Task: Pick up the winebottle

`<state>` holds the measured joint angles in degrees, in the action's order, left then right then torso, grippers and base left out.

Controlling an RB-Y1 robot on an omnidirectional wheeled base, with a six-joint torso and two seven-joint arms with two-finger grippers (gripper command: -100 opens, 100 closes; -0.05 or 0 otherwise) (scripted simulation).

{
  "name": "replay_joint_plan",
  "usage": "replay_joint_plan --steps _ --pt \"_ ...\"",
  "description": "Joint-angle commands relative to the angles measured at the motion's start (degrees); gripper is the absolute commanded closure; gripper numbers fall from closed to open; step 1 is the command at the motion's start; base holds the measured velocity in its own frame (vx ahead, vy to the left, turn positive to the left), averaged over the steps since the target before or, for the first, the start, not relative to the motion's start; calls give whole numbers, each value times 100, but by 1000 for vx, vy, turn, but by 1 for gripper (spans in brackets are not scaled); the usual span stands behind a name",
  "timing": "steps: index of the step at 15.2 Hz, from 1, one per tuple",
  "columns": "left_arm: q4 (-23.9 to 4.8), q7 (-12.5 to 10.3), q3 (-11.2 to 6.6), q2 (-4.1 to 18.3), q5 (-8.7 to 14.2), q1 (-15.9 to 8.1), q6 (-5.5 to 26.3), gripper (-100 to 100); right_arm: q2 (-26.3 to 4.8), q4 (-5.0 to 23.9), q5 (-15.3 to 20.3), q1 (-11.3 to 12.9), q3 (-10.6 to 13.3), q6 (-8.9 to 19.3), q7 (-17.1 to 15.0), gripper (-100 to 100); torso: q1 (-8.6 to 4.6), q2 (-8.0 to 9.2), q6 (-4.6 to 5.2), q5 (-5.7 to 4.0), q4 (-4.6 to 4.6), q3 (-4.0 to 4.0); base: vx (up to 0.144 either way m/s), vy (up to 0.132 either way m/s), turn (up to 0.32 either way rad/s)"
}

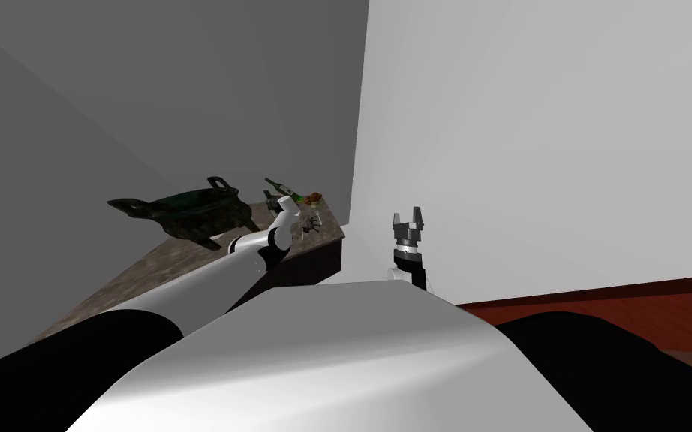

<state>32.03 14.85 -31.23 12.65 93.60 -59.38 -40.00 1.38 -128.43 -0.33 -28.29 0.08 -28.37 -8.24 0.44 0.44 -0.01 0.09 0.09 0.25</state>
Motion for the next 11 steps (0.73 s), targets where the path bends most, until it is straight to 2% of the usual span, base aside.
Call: replay_joint_plan --steps 1,2,3,5,7,8,9,11 --pt "-286 -286 105 180 -163 -85 -55 -100 0 0 0 0 0 0 0 0 0 0 0 0 0 0 -68 67 -68" --pt "-426 -376 105 180 -163 -85 -55 -100 0 0 0 -1 0 0 0 0 0 -4 -5 0 0 -1 -32 44 39" --pt "-426 -406 105 180 -163 -85 -55 -100 0 0 0 -2 -1 0 0 0 -5 -13 -6 0 -2 -6 -6 17 40" --pt "-515 -509 -18 515 -184 -6 -217 -100 0 0 0 -1 1 0 0 0 -18 -27 4 -4 -6 -15 -32 43 -355" --pt "-559 -509 -18 515 -184 -6 -217 -100 0 0 0 0 0 0 0 0 -6 -13 5 -2 -3 -8 -77 68 -355" --pt "-597 -509 -18 515 -184 -6 -217 -100 0 0 0 0 0 0 0 0 -7 -10 1 -1 -3 -6 -44 38 -48" --pt "-515 -509 -18 515 -184 -6 -217 -100 0 0 0 -2 -1 0 0 0 -10 -15 -4 -1 -3 -8 -19 15 50" --pt "-605 -612 -142 839 -205 73 -379 -100 0 0 0 0 0 0 0 0 -19 -24 4 -5 -5 -14 -50 34 -362"
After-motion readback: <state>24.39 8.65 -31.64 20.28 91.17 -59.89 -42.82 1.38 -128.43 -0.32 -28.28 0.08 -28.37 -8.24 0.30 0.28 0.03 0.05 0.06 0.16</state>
